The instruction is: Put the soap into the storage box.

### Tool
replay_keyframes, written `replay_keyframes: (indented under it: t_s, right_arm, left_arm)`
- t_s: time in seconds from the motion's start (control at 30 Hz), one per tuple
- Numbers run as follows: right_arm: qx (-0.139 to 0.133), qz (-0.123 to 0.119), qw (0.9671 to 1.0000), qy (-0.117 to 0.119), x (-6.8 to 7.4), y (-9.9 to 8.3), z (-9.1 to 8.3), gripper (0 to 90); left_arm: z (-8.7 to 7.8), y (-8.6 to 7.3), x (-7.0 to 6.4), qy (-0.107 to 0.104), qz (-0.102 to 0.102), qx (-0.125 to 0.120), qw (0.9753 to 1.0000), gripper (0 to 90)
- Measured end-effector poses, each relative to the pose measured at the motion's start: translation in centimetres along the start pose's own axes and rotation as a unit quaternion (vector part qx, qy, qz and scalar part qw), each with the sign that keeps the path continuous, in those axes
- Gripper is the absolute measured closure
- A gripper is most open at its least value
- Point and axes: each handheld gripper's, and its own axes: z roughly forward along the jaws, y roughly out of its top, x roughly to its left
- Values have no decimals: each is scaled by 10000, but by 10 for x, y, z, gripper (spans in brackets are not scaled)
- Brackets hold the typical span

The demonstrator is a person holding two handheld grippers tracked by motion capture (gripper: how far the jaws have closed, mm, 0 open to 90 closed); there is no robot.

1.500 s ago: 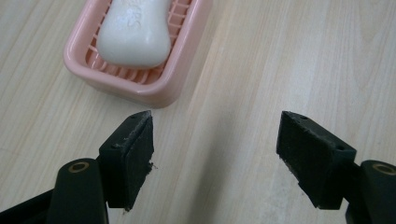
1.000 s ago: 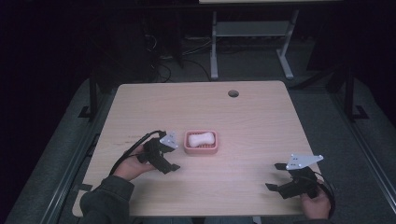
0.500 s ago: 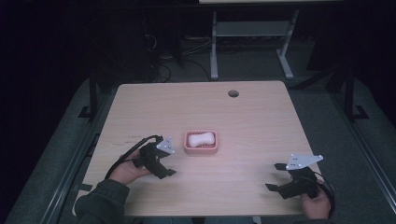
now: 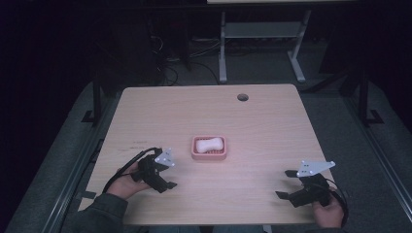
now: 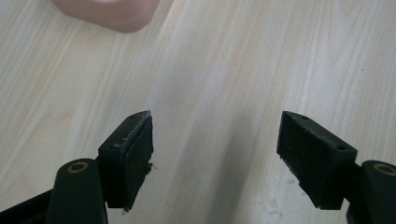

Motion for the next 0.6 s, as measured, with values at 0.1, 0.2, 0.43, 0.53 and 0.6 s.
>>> replay_keyframes:
  t_s: [0.1,0.2,0.43,0.53,0.6]
  right_arm:
    - [2,-10,10000,12,0,0,1,142]
    - [35,-15,10000,10,0,0,1,142]
    - [20,-30,10000,10,0,0,1,142]
    - [27,-26,10000,15,1,1,1,142]
    - [17,-31,10000,15,1,1,0,142]
  left_arm:
    - [-1,-7,-2,10,-45,-17,10000,267]
    - [-3,-10,-3,27,-46,-34,10000,266]
    - [-6,-18,-7,71,-96,-62,9999,266]
    - [-5,-21,-9,78,-111,-50,9999,266]
    - [-5,-26,-12,92,-121,-43,9999,265]
